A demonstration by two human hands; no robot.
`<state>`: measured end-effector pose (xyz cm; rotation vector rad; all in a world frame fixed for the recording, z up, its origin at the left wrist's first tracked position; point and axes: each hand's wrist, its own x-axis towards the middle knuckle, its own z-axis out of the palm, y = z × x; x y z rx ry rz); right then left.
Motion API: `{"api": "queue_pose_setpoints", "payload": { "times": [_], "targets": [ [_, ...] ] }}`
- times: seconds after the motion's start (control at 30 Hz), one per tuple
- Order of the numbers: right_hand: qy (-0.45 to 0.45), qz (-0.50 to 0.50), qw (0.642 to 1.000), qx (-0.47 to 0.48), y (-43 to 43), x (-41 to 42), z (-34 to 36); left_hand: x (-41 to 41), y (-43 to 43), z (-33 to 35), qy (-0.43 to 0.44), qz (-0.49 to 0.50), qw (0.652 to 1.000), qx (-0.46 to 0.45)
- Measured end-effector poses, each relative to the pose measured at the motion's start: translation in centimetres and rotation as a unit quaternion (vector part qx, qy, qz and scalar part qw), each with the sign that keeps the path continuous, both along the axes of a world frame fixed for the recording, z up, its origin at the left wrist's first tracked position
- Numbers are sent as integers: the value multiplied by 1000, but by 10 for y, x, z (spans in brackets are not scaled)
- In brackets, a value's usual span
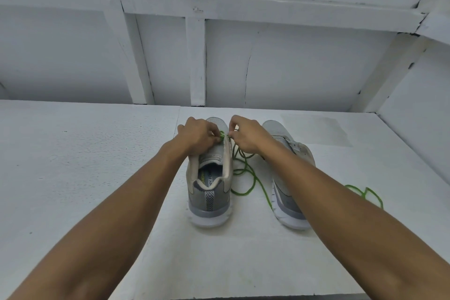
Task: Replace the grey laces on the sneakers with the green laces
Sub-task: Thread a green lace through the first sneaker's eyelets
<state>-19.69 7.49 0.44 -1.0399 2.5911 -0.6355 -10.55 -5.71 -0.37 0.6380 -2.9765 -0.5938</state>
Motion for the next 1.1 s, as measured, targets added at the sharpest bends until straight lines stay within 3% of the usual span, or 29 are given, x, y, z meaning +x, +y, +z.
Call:
{"api": "queue_pose_setpoints", "payload": {
  "times": [0.23,0.43,0.6,0.8,1.0,1.1],
  "targets": [
    [34,22,999,-37,6,0,-6,-1,3,-2,38,-21,998,42],
    [3,-8,999,30,0,8,-4,-2,6,-1,62,-5,997,51],
    [-85,-59,994,29,-4,2,1,3,0,-4,59,14,997,43],
    [-227,-108,967,-44,1,2,0,5,-2,-2,61,14,996,59],
    [-197,-82,977,-6,2,8,4,-2,0,1,47,9,997,53],
    [-193,-98,976,-37,3,9,2,-12,5,7,-4,10,999,38]
  ]
}}
